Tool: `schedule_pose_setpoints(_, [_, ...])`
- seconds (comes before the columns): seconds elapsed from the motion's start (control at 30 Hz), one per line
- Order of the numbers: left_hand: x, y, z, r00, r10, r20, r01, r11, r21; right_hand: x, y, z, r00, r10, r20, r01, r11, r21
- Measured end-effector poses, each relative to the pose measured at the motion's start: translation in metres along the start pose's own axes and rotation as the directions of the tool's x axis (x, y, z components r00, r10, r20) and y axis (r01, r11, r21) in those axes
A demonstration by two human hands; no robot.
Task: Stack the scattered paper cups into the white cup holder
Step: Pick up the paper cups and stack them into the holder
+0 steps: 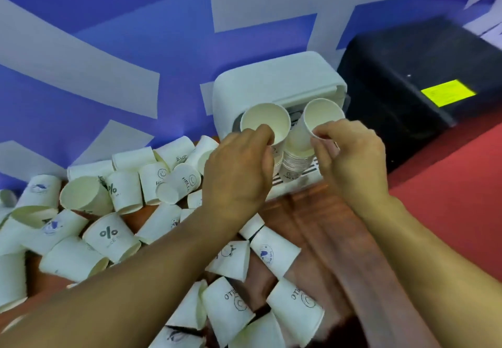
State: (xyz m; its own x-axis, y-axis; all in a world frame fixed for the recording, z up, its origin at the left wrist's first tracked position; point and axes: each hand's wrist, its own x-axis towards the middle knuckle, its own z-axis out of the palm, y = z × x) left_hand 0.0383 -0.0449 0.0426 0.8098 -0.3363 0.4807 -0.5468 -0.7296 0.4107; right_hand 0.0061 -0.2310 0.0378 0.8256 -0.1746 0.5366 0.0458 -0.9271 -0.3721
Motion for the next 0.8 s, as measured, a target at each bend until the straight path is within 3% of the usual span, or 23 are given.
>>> schedule_pose_setpoints(0.17, [-0.007,0.001,0.014,0.993,-0.052,0.106,0.054,0.998,-0.013,-0.006,0.012,0.017,0.993,-0.035,0.109,0.037,0.999,-0.012])
schedule_pose_setpoints(0.37, [-0.013,-0.011,0.033,0.987,-0.094,0.128,0.101,0.994,-0.049,-0.005,0.017,0.032,0.987,-0.027,0.160,0.029,1.000,-0.011])
schedule_pose_setpoints(0.57, [-0.012,-0.019,0.044,0.966,-0.114,0.234,0.119,0.993,-0.009,-0.004,0.020,0.044,0.947,0.014,0.321,0.012,0.997,-0.078])
schedule_pose_setpoints(0.8, [-0.002,-0.021,0.052,0.917,-0.233,0.324,0.246,0.969,0.001,-0.003,0.022,0.053,0.938,0.043,0.343,-0.013,0.996,-0.090])
